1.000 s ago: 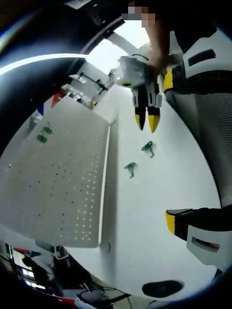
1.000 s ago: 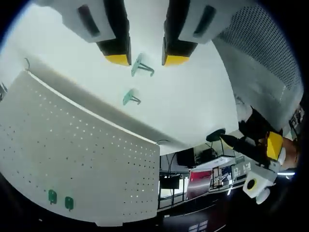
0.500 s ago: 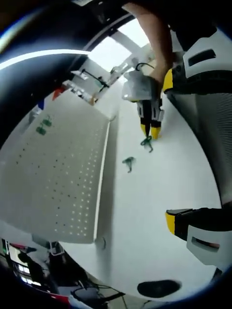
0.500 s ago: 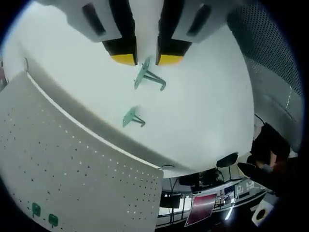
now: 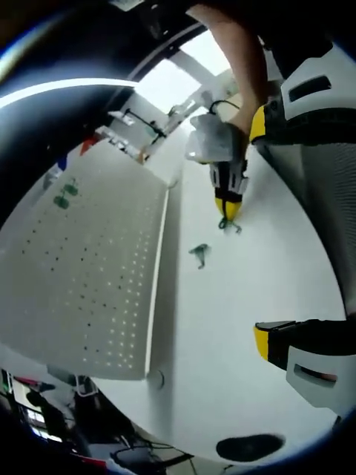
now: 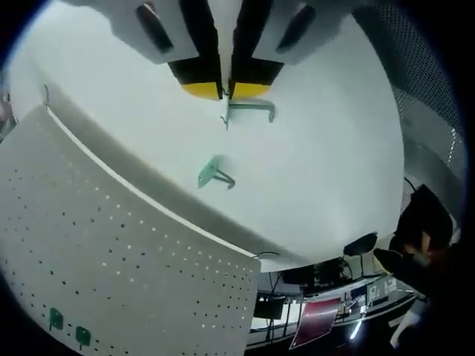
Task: Insert the hook assembly into the mounting plate slot until the hook locks in place.
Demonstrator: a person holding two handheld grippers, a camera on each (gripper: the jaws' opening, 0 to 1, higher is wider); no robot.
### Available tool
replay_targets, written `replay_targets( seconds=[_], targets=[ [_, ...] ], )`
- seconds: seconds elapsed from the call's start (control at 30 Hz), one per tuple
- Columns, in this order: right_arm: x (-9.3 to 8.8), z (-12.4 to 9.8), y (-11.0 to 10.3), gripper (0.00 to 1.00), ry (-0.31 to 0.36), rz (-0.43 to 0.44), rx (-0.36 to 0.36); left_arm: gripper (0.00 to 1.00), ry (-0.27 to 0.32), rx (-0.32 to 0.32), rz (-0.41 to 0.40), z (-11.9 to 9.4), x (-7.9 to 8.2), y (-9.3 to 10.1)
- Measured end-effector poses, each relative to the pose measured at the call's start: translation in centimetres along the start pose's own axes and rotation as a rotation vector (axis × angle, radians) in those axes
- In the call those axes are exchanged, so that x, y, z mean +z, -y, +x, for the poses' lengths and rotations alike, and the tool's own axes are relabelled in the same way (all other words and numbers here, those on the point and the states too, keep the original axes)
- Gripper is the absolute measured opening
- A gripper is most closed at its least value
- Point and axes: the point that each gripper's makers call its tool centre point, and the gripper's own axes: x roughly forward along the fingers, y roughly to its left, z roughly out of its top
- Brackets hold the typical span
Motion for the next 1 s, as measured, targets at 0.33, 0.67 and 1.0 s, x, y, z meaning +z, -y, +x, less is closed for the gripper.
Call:
replay_targets(
  seconds=[0.33,0.67,1.0],
  targets=[
    [0.8,-0.2,0.6,0.00,0.024,0.039,-0.006,1.00,0.014,-0.006,-0.003,-0.1,0.4,-0.1],
    [3.3,-1.4,2.8,0.00,0.085,0.093,-0.047,1.00,0.036,-0.018,0.013,-0.5,1.8,0.2],
    [6.4,-3.0,4.5,0.00,0.149,0.136,-0.072,1.00,0.069,-0.001,0.033,-1.7,3.0,-0.5]
  ],
)
